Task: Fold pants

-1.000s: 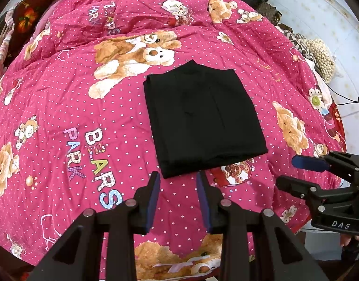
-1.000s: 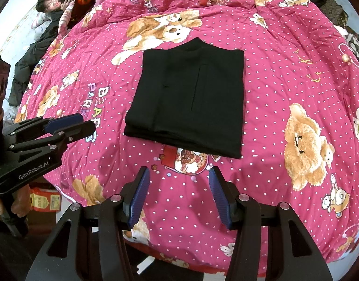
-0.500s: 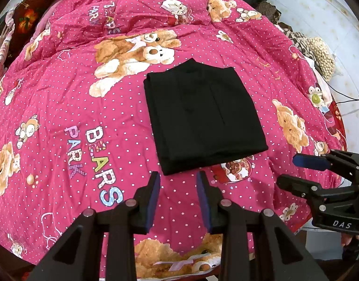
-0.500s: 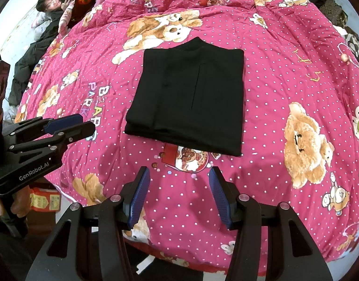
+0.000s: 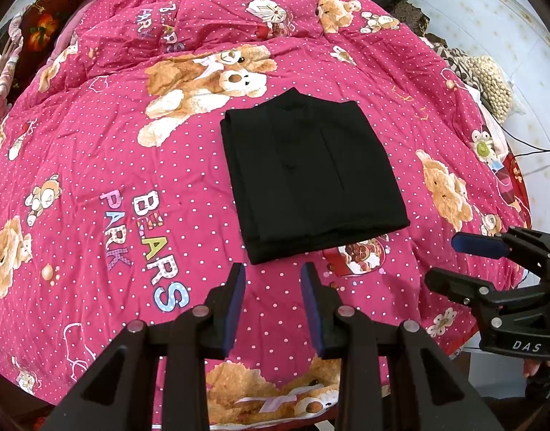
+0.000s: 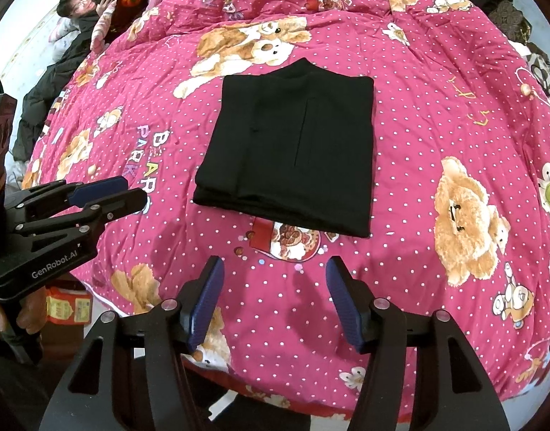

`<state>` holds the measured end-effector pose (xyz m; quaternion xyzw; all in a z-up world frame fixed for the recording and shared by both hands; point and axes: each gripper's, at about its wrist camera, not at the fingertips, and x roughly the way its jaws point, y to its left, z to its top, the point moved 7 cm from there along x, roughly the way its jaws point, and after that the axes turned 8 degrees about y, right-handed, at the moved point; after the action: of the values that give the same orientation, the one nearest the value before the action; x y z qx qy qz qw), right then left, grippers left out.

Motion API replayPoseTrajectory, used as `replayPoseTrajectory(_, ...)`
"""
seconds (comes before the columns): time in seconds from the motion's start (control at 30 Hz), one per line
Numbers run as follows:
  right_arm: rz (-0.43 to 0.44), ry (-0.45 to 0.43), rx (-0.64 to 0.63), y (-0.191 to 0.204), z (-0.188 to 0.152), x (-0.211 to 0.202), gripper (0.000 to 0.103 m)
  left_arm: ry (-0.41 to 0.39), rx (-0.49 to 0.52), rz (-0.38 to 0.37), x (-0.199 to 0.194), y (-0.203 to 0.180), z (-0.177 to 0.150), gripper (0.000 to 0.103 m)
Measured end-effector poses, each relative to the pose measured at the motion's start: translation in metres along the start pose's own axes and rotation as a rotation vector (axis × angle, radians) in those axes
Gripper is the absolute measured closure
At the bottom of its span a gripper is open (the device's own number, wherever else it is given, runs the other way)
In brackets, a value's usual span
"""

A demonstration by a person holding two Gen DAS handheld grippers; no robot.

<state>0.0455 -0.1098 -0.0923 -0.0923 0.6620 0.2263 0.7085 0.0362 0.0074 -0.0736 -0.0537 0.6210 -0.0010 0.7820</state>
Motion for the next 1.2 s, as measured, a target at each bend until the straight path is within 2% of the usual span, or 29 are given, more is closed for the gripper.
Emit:
replayPoseTrajectory(0.33, -0.002, -0.001, 0.003, -0.0004, -0.0025, -0.0018, 0.044, 0.002, 0.015, 0.0, -0.0015, -0.0018, -0.0081, 0.069)
replayPoseTrajectory(1.2, -0.015, -0.005, 0.004, -0.0024, 0.0016, -0.0047, 0.044, 0.003, 0.022, 0.013, 0.0015, -0.0003, 0.0003, 0.069)
